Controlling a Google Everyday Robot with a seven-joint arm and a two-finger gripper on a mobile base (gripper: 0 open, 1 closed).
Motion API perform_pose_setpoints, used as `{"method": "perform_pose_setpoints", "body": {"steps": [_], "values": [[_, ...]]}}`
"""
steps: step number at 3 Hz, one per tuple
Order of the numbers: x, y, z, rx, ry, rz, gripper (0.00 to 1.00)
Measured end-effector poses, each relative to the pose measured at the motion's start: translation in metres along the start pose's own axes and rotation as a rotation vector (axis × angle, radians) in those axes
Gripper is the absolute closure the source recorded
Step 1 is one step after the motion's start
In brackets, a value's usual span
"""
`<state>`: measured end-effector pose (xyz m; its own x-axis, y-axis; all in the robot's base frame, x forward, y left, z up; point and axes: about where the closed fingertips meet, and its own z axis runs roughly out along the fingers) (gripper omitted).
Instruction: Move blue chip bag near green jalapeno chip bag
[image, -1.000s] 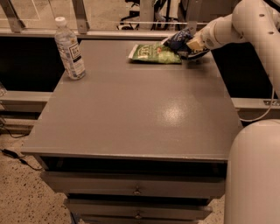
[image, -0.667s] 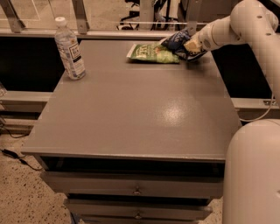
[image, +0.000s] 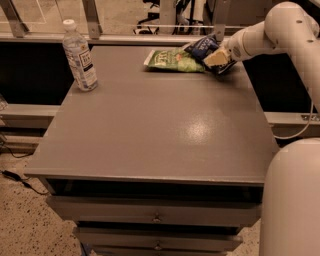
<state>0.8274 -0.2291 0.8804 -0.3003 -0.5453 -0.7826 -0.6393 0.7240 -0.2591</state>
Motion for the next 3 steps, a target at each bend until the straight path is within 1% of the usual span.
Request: {"method": "perform_pose_setpoints", "body": {"steps": [1, 2, 3], "values": [[0.003, 0.003, -0.024, -0.005, -0.01, 0.01, 0.0], [0.001, 0.004, -0.051, -0.017, -0.046, 0.005, 0.0], [0.008, 0.026, -0.101, -0.095, -0.115, -0.005, 0.0]]}}
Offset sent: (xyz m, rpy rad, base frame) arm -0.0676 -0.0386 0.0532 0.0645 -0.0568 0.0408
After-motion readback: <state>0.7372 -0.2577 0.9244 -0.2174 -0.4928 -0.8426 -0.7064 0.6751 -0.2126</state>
